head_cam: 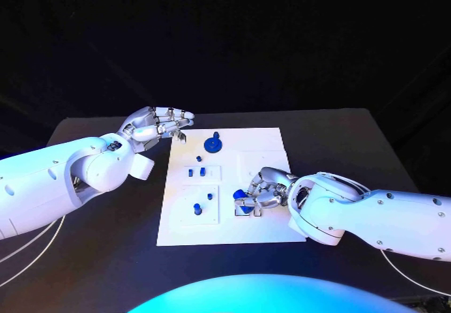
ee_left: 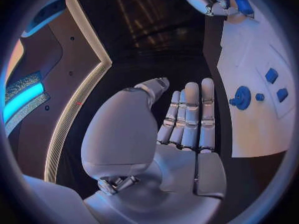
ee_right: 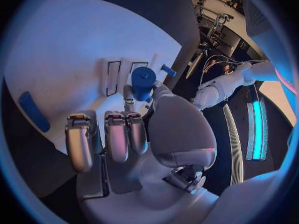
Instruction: Assemble the parts on the task board
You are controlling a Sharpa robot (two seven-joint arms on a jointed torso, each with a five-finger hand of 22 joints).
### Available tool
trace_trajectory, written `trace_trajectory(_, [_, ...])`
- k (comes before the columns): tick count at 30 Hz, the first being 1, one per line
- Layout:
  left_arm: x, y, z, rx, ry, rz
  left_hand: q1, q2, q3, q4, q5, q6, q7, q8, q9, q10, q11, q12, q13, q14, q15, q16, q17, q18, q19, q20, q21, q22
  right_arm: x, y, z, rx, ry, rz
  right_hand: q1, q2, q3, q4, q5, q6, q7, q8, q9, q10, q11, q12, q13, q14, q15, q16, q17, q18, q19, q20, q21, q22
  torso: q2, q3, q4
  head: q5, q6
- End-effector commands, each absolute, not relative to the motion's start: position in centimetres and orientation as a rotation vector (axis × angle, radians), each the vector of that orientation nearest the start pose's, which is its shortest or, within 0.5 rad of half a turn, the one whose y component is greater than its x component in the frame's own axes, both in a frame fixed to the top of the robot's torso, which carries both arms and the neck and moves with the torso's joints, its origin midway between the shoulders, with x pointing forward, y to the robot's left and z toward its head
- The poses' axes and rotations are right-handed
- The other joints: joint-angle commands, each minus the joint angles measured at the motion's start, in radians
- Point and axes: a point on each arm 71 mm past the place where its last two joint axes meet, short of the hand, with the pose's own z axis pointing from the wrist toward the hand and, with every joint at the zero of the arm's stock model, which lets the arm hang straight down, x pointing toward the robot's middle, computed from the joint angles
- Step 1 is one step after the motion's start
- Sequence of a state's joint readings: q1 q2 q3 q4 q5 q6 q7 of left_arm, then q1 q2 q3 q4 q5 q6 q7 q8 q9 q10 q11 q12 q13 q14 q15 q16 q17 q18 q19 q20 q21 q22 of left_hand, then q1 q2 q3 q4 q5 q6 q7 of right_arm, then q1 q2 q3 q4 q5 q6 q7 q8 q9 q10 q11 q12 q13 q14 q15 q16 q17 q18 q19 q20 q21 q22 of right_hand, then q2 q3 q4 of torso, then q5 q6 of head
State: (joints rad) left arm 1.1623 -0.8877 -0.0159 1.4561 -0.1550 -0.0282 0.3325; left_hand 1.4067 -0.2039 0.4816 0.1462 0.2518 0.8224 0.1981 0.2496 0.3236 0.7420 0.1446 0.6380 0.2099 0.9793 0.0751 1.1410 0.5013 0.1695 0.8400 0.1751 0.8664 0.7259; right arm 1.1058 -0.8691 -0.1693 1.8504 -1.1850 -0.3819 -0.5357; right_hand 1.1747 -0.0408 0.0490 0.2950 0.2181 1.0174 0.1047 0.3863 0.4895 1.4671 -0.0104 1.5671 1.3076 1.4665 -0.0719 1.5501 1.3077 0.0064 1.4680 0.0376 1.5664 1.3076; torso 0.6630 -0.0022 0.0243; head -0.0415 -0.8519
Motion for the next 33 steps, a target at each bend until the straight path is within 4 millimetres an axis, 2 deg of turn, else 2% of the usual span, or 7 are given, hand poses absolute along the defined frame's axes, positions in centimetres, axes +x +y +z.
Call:
trace_trajectory(1, [48.81, 23.31, -19.21, -0.956, 1.620, -1.655, -0.005, 0.006, -0.003, 0.004, 0.002, 0.000, -0.002, 0.006, -0.002, 0.006, 0.000, -0.004, -0.001, 0.002, 0.000, 0.004, -0.001, 0.013, 0.001, 0.000, 0.003, 0.002, 37.77, -15.20, -25.49, 0.208, 2.086, 0.588, -0.005, 0.000, -0.004, -0.001, -0.004, 0.055, -0.050, 0.002, -0.001, 0.104, -0.007, 0.004, 0.263, 0.092, -0.006, 0.005, 0.198, -0.006, 0.103, -0.007, 0.004, 0.263, 0.000, -0.0004, 0.0009, 0.001, -0.001])
trace_trajectory(11, [48.81, 23.42, -19.23, -0.958, 1.620, -1.652, -0.005, 0.006, -0.004, 0.004, 0.002, 0.000, -0.002, 0.008, -0.002, 0.006, 0.000, -0.005, -0.003, 0.002, 0.000, 0.004, -0.002, 0.013, 0.001, 0.000, 0.003, 0.002, 37.52, -15.35, -25.50, 0.188, 2.099, 0.580, -0.030, -0.009, -0.013, 0.000, -0.013, 0.060, -0.052, 0.011, -0.003, 0.104, -0.009, 0.004, 0.263, 0.092, -0.008, 0.005, 0.202, -0.006, 0.103, -0.008, 0.004, 0.263, 0.000, -0.0006, 0.0002, -0.006, 0.000])
trace_trajectory(15, [48.82, 23.50, -19.23, -0.959, 1.620, -1.650, -0.005, 0.006, -0.004, 0.004, 0.002, 0.000, -0.002, 0.008, -0.002, 0.006, 0.000, -0.005, -0.003, 0.002, 0.000, 0.004, -0.002, 0.013, 0.001, 0.000, 0.003, 0.002, 37.41, -15.38, -25.50, 0.186, 2.103, 0.580, -0.032, -0.008, -0.014, 0.000, -0.013, 0.060, -0.052, 0.011, -0.003, 0.104, -0.009, 0.004, 0.263, 0.092, -0.008, 0.005, 0.202, -0.006, 0.103, -0.008, 0.004, 0.263, 0.000, -0.0003, -0.0008, 0.001, 0.000])
trace_trajectory(25, [48.83, 23.49, -19.25, -0.959, 1.622, -1.650, -0.006, 0.006, -0.004, 0.004, 0.002, 0.000, -0.002, 0.008, -0.002, 0.006, 0.000, -0.005, -0.004, 0.002, 0.001, 0.004, -0.002, 0.013, 0.001, 0.000, 0.003, 0.002, 37.43, -15.18, -25.51, 0.184, 2.100, 0.581, -0.049, -0.008, -0.018, 0.000, -0.015, 0.059, -0.053, 0.014, -0.004, 0.104, -0.009, 0.004, 0.263, 0.092, -0.009, 0.005, 0.202, -0.006, 0.103, -0.009, 0.004, 0.263, -0.001, -0.0006, 0.0005, -0.003, 0.002])
trace_trajectory(28, [48.83, 23.51, -19.25, -0.960, 1.622, -1.649, -0.006, 0.006, -0.004, 0.004, 0.002, 0.000, -0.002, 0.008, -0.002, 0.006, 0.000, -0.005, -0.004, 0.002, 0.001, 0.004, -0.002, 0.013, 0.001, 0.000, 0.003, 0.002, 37.50, -15.15, -25.53, 0.184, 2.097, 0.578, -0.082, -0.004, -0.028, 0.001, -0.024, 0.059, -0.053, 0.020, -0.005, 0.104, -0.009, 0.004, 0.263, 0.092, -0.009, 0.005, 0.200, -0.006, 0.103, -0.009, 0.004, 0.263, 0.000, -0.0009, 0.0002, -0.003, 0.003])
trace_trajectory(30, [48.83, 23.52, -19.26, -0.961, 1.622, -1.649, -0.006, 0.006, -0.004, 0.005, 0.002, 0.000, -0.002, 0.008, -0.002, 0.006, 0.000, -0.005, -0.004, 0.002, 0.001, 0.004, -0.002, 0.013, 0.001, 0.000, 0.003, 0.002, 37.57, -15.11, -25.56, 0.183, 2.096, 0.577, -0.119, -0.003, -0.054, 0.000, 0.001, 0.056, -0.053, 0.028, -0.006, 0.104, -0.010, 0.004, 0.263, 0.092, -0.009, 0.005, 0.201, -0.006, 0.103, -0.010, 0.004, 0.263, 0.000, -0.0014, -0.0001, -0.003, 0.004])
trace_trajectory(33, [48.83, 23.53, -19.27, -0.963, 1.624, -1.649, -0.008, 0.007, -0.005, 0.007, 0.002, -0.001, -0.002, 0.009, -0.002, 0.006, 0.001, -0.005, -0.005, 0.002, 0.001, 0.004, -0.002, 0.013, 0.001, 0.000, 0.002, 0.001, 37.66, -15.09, -25.61, 0.181, 2.096, 0.573, -0.153, 0.002, -0.082, 0.000, -0.031, 0.054, -0.053, 0.035, -0.006, 0.104, -0.009, 0.004, 0.263, 0.092, -0.009, 0.005, 0.202, -0.006, 0.103, -0.010, 0.004, 0.263, 0.000, -0.0018, -0.0006, -0.005, 0.006])
